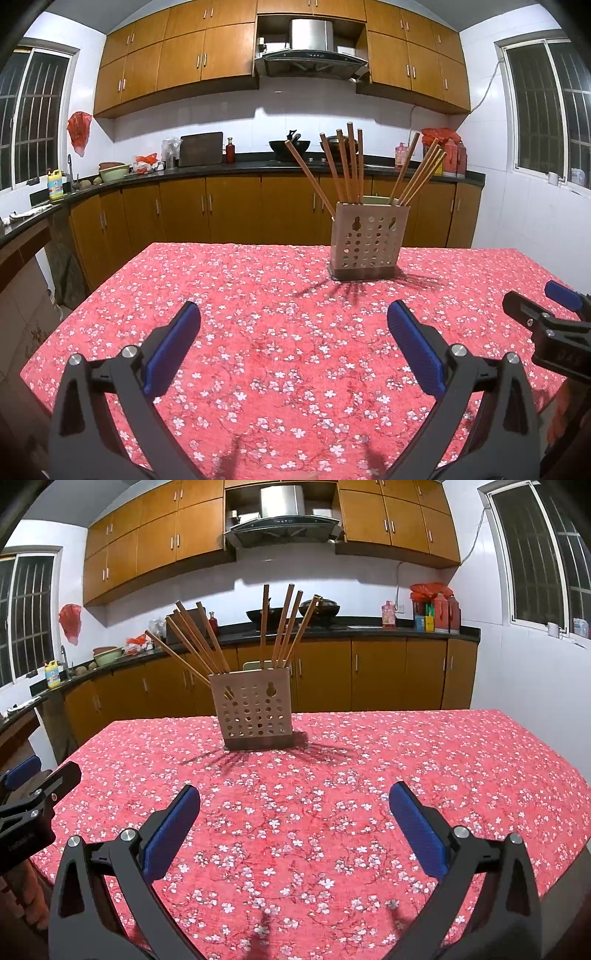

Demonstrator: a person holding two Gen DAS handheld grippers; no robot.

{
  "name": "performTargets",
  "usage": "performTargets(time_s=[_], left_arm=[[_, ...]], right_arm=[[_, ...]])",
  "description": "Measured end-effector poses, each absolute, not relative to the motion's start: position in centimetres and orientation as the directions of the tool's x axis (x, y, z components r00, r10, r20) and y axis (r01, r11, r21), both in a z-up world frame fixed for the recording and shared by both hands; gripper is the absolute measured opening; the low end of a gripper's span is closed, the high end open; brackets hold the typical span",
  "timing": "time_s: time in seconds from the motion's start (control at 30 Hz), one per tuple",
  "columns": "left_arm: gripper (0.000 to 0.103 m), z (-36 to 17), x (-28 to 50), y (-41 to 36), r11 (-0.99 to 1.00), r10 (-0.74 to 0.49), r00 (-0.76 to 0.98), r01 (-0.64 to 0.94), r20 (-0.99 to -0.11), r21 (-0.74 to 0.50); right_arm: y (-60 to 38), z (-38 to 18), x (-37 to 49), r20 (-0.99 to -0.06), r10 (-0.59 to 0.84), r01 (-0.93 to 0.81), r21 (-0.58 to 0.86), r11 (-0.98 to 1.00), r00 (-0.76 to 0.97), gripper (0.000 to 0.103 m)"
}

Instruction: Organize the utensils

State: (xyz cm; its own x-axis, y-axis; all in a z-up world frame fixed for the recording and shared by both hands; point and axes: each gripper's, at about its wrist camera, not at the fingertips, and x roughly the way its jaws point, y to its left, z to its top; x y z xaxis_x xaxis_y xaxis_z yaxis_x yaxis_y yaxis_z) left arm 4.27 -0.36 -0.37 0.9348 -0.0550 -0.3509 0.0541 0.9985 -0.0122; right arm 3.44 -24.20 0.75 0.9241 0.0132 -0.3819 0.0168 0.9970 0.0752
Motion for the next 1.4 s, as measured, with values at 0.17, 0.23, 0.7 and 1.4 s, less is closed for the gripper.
performTargets(time_s=[0.17, 0.23, 0.7, 1.4], left_arm=[[0.099, -0.42, 4.28, -0.49, 0.998, -0.057, 0.934, 0.056, -0.352, -0.013], [0.099, -0.43, 4.29, -0.55, 0.998, -0.058, 0.935, 0.057, -0.351, -0.012], [0.099, -0.54, 4.19, -0.71, 0.998, -0.059, 0.934, 0.058, -0.352, -0.013], [0.099, -0.58, 4.13, -0.76, 0.998, -0.058, 0.934, 0.058, -0.352, -0.012]], right_arm=[[-24.28, 0.72, 3.45, -0.381, 0.012, 0.018, 0.075, 0.997, 0.925, 0.101], [-24.30, 0.71, 3.49, -0.381, 0.011, 0.019, 0.075, 0.997, 0.925, 0.101], [-24.30, 0.73, 3.51, -0.381, 0.011, 0.019, 0.075, 0.997, 0.924, 0.101], [-24.08, 0.56, 3.65, -0.390, 0.014, 0.015, 0.071, 0.997, 0.921, 0.101]])
